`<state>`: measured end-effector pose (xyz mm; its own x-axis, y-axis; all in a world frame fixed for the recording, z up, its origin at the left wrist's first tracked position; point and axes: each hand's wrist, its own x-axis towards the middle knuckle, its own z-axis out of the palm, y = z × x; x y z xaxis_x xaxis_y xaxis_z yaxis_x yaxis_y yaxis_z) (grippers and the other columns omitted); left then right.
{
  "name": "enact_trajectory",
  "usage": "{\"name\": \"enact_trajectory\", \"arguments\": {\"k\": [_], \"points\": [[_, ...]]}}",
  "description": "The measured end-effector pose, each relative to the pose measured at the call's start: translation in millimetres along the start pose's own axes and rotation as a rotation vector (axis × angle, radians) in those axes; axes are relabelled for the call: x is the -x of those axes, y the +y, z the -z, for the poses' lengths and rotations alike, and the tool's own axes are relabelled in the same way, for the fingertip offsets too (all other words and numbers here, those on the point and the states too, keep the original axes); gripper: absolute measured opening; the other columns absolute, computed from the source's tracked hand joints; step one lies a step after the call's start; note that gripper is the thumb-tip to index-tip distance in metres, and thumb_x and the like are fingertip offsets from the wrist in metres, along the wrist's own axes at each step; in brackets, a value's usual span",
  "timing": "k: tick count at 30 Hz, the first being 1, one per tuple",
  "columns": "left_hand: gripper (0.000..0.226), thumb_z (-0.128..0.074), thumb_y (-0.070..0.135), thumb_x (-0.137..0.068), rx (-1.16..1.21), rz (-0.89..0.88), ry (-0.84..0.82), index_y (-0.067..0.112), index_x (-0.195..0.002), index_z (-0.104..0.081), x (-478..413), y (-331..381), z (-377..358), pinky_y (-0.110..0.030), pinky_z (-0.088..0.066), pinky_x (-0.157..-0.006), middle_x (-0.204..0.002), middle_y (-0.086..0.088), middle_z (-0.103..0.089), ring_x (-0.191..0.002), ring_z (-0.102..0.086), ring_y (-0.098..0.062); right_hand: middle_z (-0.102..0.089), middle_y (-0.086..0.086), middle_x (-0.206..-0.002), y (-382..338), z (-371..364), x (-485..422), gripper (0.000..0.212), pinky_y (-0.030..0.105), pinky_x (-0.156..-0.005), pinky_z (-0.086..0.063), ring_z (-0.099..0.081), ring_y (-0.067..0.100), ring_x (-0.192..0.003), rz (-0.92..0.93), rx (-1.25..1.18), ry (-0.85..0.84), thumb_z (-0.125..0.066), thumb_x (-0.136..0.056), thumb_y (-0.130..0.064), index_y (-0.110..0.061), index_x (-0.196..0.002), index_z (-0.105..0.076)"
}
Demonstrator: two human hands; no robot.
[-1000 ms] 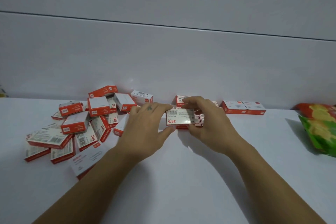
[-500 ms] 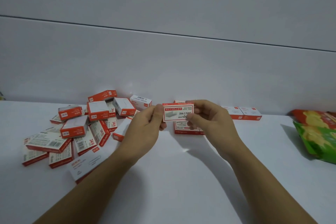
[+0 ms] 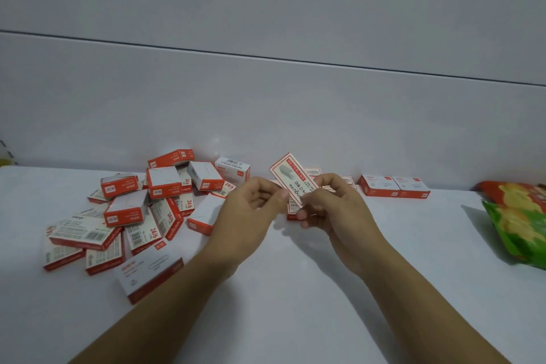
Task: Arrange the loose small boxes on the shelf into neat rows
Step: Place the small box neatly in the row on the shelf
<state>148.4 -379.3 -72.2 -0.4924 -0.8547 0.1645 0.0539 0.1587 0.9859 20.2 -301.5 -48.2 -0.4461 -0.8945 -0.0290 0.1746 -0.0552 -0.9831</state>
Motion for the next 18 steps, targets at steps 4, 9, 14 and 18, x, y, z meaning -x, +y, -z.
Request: {"name": "enact_trajectory", "arguments": {"k": [4, 9, 14, 18], "points": [[0.018, -0.049, 0.022, -0.097, 0.084, 0.049, 0.015, 0.014, -0.100, -0.065, -3, 1, 5, -0.026, -0.057, -0.074, -0.089, 0.005, -0.074, -0.083, -0.069, -0.010, -0.068, 0.014, -0.080, 5, -6, 2, 0.022, 0.028, -0.051, -0.044, -0.052, 0.021, -0.054, -0.038, 0.017, -0.071, -0.059, -0.083, 0.009, -0.009, -0.088, -0.046], [0.016, -0.053, 0.026, -0.093, 0.090, 0.023, -0.030, 0.016, -0.102, -0.063, -3, 0, 3, -0.023, -0.056, -0.071, -0.093, 0.007, -0.073, -0.087, -0.069, -0.009, -0.067, 0.008, -0.081, 10, -10, 3, 0.018, 0.026, -0.053, -0.040, -0.051, 0.018, -0.062, -0.051, -0.021, -0.008, -0.066, -0.082, 0.001, -0.007, -0.092, -0.053], [0.016, -0.064, 0.017, -0.088, 0.042, -0.026, -0.001, 0.021, -0.104, -0.063, -7, -5, 7, -0.034, -0.055, -0.082, -0.097, -0.001, -0.072, -0.095, -0.067, -0.018, -0.067, 0.000, -0.079, 14, -10, 3, 0.015, 0.029, -0.063, -0.042, -0.058, 0.016, -0.075, -0.019, 0.220, 0.010, -0.074, -0.077, -0.011, -0.013, -0.088, -0.064], [0.015, -0.061, 0.018, -0.091, -0.061, -0.069, -0.029, 0.025, -0.102, -0.067, -7, -5, 9, -0.028, -0.054, -0.082, -0.092, 0.001, -0.072, -0.090, -0.066, -0.015, -0.072, 0.009, -0.088, 4, -6, 2, 0.016, 0.031, -0.065, -0.052, -0.064, 0.017, -0.075, 0.055, 0.185, 0.061, -0.068, -0.085, -0.018, -0.011, -0.099, -0.069]]}}
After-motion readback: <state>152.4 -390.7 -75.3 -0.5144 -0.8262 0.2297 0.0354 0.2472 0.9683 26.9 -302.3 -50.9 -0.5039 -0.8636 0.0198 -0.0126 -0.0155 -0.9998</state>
